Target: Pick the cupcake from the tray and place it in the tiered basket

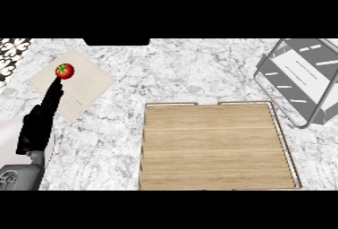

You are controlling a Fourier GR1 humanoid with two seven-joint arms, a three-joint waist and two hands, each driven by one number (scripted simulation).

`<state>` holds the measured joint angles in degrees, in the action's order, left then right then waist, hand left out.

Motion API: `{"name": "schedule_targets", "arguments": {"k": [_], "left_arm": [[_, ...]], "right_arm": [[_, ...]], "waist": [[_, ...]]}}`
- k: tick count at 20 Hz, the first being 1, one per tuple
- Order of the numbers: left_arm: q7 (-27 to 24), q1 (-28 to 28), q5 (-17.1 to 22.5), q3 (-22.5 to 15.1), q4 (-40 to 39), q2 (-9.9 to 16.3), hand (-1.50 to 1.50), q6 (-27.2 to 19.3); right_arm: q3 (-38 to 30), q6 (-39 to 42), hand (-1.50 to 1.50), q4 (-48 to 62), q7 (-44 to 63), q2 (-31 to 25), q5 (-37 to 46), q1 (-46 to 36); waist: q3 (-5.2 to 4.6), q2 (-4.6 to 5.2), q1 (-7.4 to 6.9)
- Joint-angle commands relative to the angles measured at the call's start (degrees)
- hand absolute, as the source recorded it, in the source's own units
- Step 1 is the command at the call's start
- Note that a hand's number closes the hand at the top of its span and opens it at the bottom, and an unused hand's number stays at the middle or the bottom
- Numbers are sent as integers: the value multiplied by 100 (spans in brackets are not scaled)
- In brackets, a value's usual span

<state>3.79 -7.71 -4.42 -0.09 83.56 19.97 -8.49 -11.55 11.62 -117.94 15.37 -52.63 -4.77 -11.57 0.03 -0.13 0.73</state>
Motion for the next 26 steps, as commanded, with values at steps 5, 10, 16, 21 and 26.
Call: {"name": "schedule_targets", "arguments": {"k": [5,10,16,21,26], "left_arm": [[12,312,-151,-14,423,-93,0,122],[-106,-26,-166,13,58,-166,0,163],[-171,-63,-412,-145,-12,-349,0,-15],[87,-111,-159,87,119,-172,0,309],[-32,-207,-151,323,-60,0,0,466]], "right_arm": [[-158,740,150,1391,-1145,32,465,-485],[275,85,150,2160,-1520,-5,1844,-1146],[614,-609,150,3623,-2134,-206,3274,-1697],[644,-857,150,5436,-3324,-118,3626,-2500],[761,-557,150,6256,-4108,-1,3758,-2941]], "waist": [[-3,16,-131],[-4,40,-199],[-3,71,-278],[0,59,-275],[-3,38,-194]]}}
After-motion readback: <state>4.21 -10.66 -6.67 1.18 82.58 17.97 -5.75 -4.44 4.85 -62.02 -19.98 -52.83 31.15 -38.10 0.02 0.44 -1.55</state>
